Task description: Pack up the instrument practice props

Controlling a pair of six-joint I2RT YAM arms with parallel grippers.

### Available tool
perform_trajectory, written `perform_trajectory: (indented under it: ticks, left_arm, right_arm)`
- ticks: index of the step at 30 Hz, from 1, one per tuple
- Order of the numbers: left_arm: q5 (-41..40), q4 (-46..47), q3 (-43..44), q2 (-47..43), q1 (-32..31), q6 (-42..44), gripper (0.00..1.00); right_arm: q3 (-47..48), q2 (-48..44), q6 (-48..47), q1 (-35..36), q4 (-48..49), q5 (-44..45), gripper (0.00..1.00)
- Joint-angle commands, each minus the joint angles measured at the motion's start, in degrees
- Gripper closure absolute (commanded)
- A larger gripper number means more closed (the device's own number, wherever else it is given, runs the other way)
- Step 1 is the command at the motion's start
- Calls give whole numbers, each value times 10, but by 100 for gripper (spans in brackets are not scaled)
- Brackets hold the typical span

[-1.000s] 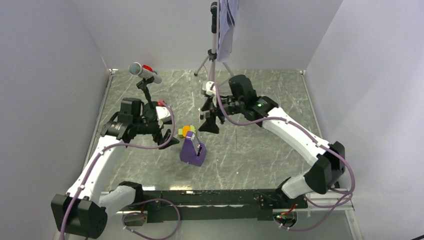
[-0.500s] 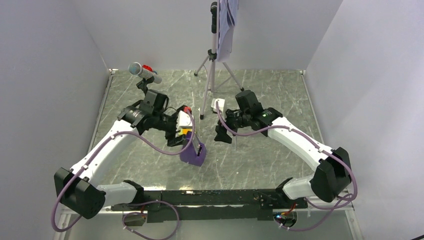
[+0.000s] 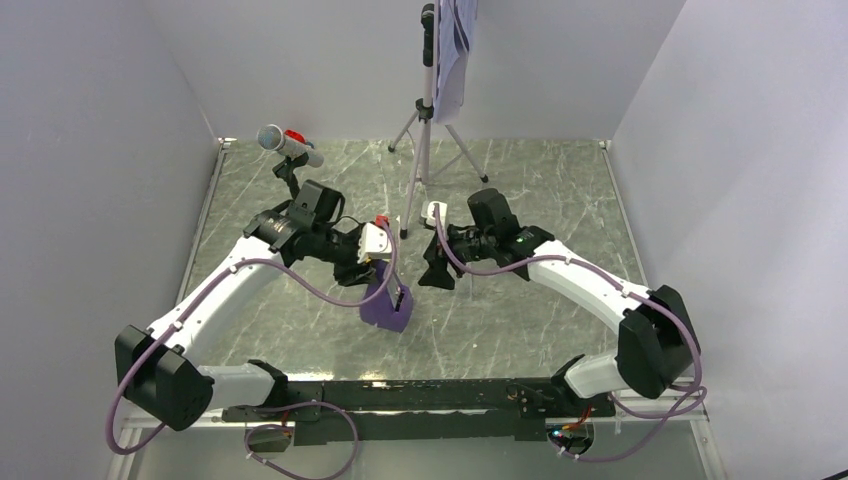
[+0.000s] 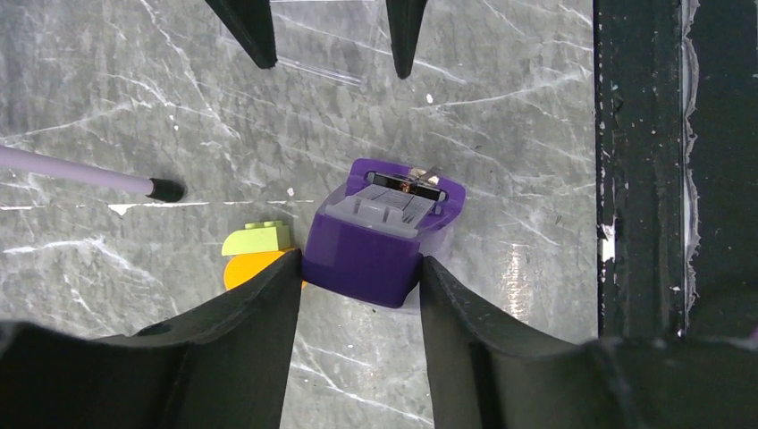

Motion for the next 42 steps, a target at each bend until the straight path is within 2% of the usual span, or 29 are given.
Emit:
perform_trajectory:
  ticks: [1, 7, 11, 17, 21, 34, 42]
  left_arm:
    - [16, 39, -11, 1, -2, -36, 54]
    - [18, 87, -56, -15, 9, -93, 80]
    - [34, 120, -73, -22, 33, -135, 90]
    - [25, 150, -94, -37, 66, -163, 96]
    - [34, 161, -102, -37, 74, -172, 98]
    - [47, 194, -113, -28, 78, -215, 99]
    - [48, 190, -107, -22, 79, -213, 99]
  right_arm:
    - [-17, 1, 13, 0, 94, -12, 31]
    - [-41, 13, -8, 9, 126, -29, 35]
    - [-41, 30, -5, 19, 138, -40, 39]
    - [-66, 34, -37, 31, 149, -44, 41]
    - [-66, 43, -15, 33, 172, -39, 42]
    - [-16, 80, 32, 68, 175, -25, 54]
    - [-3, 82, 44, 71, 178, 12, 53]
